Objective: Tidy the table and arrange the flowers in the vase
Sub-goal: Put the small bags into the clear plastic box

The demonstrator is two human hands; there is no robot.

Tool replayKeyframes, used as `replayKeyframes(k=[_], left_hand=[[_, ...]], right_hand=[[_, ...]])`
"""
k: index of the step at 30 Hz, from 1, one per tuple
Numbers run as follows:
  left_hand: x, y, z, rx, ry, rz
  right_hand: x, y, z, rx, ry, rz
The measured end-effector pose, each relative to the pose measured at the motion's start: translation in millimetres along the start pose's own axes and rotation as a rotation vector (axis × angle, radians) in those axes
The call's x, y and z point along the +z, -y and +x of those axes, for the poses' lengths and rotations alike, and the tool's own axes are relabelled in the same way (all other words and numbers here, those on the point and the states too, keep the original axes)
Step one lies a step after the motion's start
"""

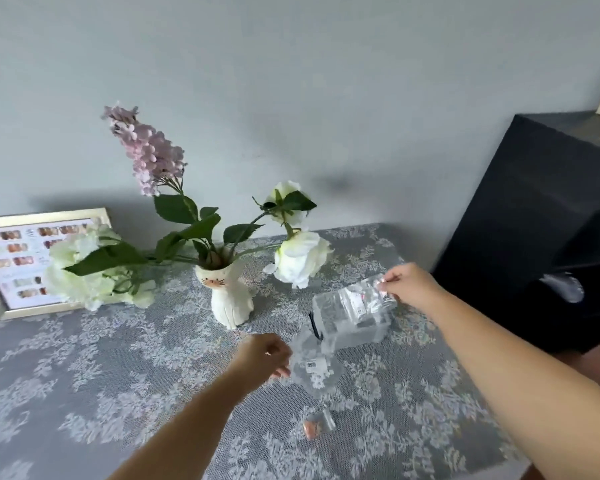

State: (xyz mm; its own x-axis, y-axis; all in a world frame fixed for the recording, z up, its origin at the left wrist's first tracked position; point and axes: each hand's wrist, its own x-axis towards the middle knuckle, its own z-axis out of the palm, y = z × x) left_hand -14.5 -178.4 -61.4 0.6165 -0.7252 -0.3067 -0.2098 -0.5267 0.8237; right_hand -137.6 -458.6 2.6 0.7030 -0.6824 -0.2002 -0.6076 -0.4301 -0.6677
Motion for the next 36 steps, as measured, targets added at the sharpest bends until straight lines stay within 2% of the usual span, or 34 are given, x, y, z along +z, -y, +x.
replayKeyframes(k=[4, 9, 15, 20, 26, 36], left_hand=[[19.7, -1.9, -4.0, -0.112, -0.175, -0.085], [33.1, -2.4, -20.7, -0.170, -0.281, -0.162], [43.0, -15.9, -25.1, -0.200, -0.313, -0.236], [53.0, -42.9, -14.6, -0.190, -0.350, -0.326], [66.3, -81.6, 17.2, -0.187, -0.448, -0.248], [89.4, -102.2, 71.1, -0.303, -0.519, -0.047]], right_hand=[[9.7, -8.0, 26.8, -0.038, 0.038, -0.039], [41.7, -9.7, 31.8, -0.029, 0.139, -0.162], [51.0, -10.1, 29.8, -0.044, 0.147, -0.259], [30.1, -19.3, 31.1, -0.159, 0.125, -0.306], [17.1, -50.9, 13.6, -0.346, 0.201, -0.339], [20.8, -75.8, 5.2, -0.425, 0.132, -0.358]])
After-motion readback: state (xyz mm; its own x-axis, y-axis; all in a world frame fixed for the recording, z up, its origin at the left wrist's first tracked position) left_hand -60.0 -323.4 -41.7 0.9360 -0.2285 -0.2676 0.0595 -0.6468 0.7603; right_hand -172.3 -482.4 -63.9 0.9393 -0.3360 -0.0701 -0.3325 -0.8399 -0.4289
